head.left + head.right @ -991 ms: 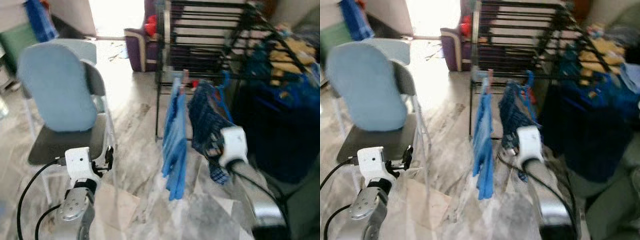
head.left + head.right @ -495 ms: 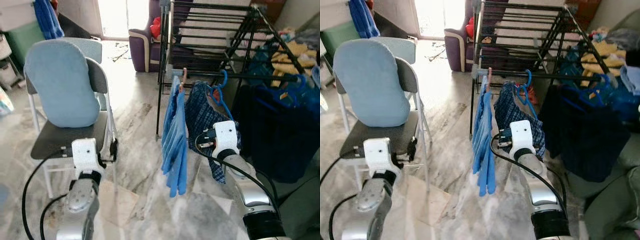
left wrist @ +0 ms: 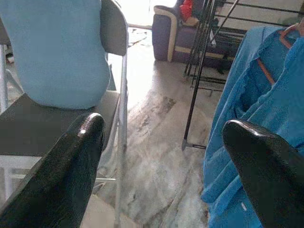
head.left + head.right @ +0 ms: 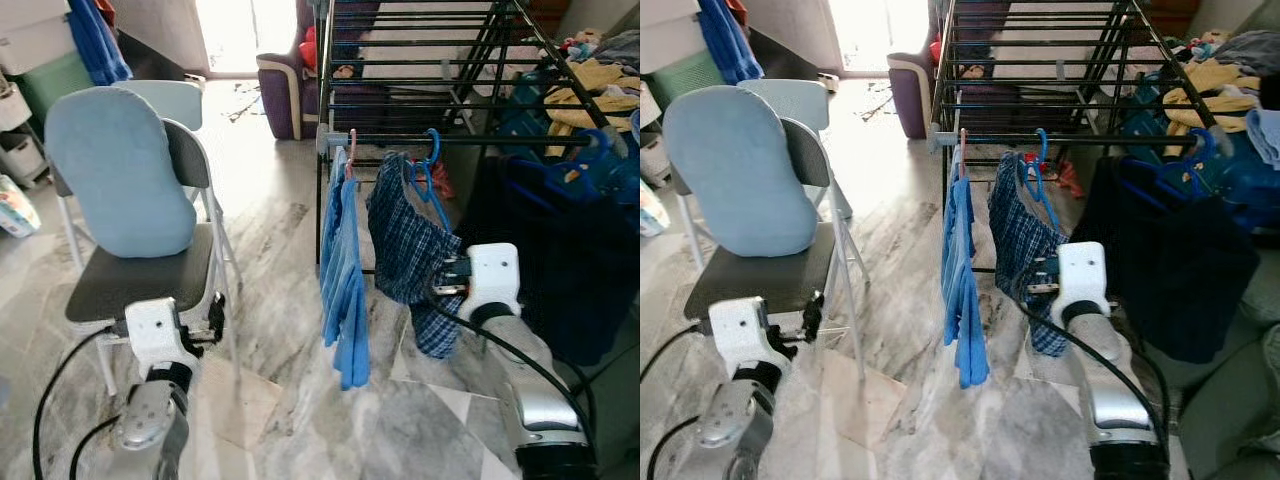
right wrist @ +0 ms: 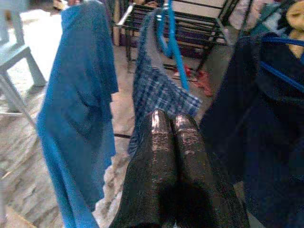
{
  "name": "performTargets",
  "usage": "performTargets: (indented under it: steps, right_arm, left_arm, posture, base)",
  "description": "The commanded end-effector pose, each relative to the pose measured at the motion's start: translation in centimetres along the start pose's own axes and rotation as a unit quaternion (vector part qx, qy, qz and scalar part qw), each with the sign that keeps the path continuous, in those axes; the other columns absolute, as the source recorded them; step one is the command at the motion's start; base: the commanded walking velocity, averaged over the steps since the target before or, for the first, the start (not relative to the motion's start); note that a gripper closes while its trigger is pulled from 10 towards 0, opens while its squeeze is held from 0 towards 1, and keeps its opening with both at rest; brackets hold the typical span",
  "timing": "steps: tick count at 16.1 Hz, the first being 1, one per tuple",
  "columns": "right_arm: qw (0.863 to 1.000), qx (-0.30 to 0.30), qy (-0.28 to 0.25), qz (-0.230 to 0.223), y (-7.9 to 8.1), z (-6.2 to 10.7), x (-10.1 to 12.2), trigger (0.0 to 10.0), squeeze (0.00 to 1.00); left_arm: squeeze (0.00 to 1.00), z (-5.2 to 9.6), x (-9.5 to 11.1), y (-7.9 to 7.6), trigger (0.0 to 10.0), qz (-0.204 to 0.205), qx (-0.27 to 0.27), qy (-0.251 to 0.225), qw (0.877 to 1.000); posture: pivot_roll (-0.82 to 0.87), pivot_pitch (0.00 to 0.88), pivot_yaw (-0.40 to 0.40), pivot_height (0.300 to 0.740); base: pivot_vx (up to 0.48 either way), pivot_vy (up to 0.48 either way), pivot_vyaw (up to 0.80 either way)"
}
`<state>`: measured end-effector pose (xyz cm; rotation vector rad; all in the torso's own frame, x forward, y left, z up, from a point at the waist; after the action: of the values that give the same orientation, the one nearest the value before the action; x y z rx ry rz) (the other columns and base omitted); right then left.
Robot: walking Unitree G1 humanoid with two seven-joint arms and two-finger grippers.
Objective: Hang hanger
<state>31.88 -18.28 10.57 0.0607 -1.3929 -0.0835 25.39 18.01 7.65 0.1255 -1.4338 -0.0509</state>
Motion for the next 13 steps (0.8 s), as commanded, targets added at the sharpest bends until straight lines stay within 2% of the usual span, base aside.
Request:
performTargets:
  steps: [1, 6, 8, 9, 13]
  right_arm:
    - [1.0, 0.003, -0.007, -0.002, 0.2, -0.2, 0.5, 10.0, 0.0]
    - [1.0, -0.007, -0.007, 0.015, -0.4, -0.4, 1.2, 10.0, 0.0]
    - [0.999, -0.031, 0.007, 0.0, -1.5, -0.4, 0.8, 10.0, 0.0]
    - [1.0, -0.03, -0.003, -0.004, -1.5, -0.1, 0.8, 10.0, 0.0]
    - [1.0, -0.025, 0.011, -0.008, -0.8, 0.0, 0.3, 10.0, 0.0]
  left_arm:
    - [0.0, 0.3, 0.1, 0.1, 10.0, 0.004, -0.005, -0.002, 1.0]
    - [0.0, -0.4, 0.7, -0.5, 10.0, -0.001, -0.02, -0.008, 1.0]
    - [0.0, -0.4, 0.7, -1.2, 10.0, -0.006, -0.046, -0.007, 0.999]
    - [0.0, -0.3, 0.6, -1.6, 10.0, -0.006, -0.063, -0.003, 0.998]
    - [0.0, -0.7, 0.7, -1.7, 10.0, -0.009, -0.071, -0.001, 0.997]
  posture:
    - [-0.07, 0.0, 0.031, 0.74]
    - [-0.09, 0.0, 0.015, 0.74]
    - [-0.09, 0.009, 0.03, 0.74]
    - [-0.09, 0.01, 0.033, 0.74]
    - [-0.09, 0.005, 0.033, 0.74]
  base:
    - [0.0, 0.33, 0.0]
    - [0.056, 0.406, 0.0]
    - [0.42, 0.0, 0.0]
    - [0.42, 0.0, 0.0]
    - [0.42, 0.0, 0.0]
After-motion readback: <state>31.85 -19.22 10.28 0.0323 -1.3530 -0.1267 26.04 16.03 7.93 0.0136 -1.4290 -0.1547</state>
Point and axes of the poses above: a point about 5 cm out from each wrist's last joint towards the gripper, its own z axis pointing back from the gripper into the wrist, its own x axis along the axis of the wrist's last joint, y = z × x, the point moved 2 cm from there along -z, pointing out of the wrist towards the gripper, and after that the axes turned 14 degrees about -z, right-handed, at the moved point
